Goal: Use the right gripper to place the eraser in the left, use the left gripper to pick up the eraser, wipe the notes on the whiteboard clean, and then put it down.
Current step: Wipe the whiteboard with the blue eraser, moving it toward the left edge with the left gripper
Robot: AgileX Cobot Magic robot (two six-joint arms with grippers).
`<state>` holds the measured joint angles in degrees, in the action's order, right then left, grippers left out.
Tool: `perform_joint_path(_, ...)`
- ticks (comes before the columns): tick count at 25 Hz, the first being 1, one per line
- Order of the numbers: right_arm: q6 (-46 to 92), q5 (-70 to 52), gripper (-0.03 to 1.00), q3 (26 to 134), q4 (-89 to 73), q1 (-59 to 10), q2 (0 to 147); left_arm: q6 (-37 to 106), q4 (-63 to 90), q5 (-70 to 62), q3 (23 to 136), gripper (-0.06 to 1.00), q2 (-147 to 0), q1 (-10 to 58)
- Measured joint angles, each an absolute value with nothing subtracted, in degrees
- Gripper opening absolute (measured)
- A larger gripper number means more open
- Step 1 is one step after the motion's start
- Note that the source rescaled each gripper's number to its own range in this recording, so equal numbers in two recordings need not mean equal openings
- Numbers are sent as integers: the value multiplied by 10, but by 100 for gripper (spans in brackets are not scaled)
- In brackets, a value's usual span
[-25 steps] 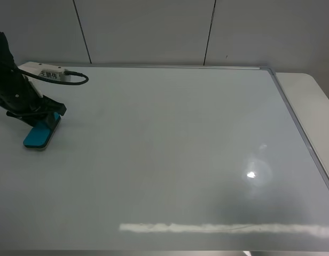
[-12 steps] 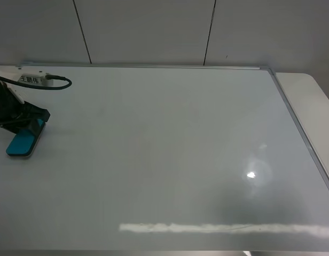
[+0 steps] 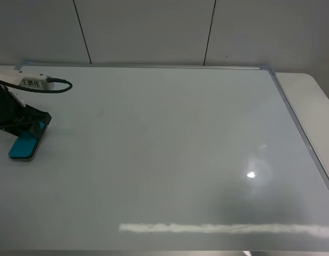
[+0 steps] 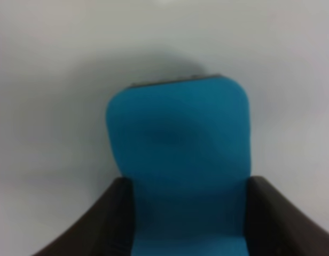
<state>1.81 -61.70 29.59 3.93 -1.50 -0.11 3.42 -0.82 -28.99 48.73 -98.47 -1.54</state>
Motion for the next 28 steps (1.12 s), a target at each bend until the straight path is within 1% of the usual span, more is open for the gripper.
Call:
perform_joint_path(3, 18, -617, 100, 296, 39, -15, -1, 36, -3, -289, 487, 1, -985, -15)
perform_joint_path(4, 18, -617, 100, 296, 39, -15, -1, 37, 0, -289, 487, 7, -985, -15)
perform_joint_path(5, 18, -617, 100, 296, 39, -15, -1, 37, 0, -289, 487, 21, -985, -15)
perform_joint_path(6, 18, -617, 100, 296, 39, -15, -1, 37, 0, -290, 487, 36, -985, -15)
perform_joint_path(7, 18, -617, 100, 296, 39, -15, -1, 37, 0, -293, 487, 56, -985, -15)
perform_joint_path(8, 18, -617, 100, 296, 39, -15, -1, 37, 3, -296, 487, 72, -985, -15)
perform_joint_path(9, 18, -617, 100, 296, 39, -15, -1, 37, 4, -299, 487, 82, -985, -15)
perform_joint_path(10, 18, -617, 100, 296, 39, -15, -1, 37, 4, -302, 487, 90, -985, -15)
perform_joint_path(11, 18, -617, 100, 296, 39, -15, -1, 37, 5, -305, 487, 95, -985, -15)
perform_joint_path(14, 18, -617, 100, 296, 39, -15, -1, 41, 5, -307, 487, 99, -985, -15)
perform_joint_path(28, 18, -617, 100, 296, 39, -15, -1, 47, 6, -322, 487, 100, -971, -15)
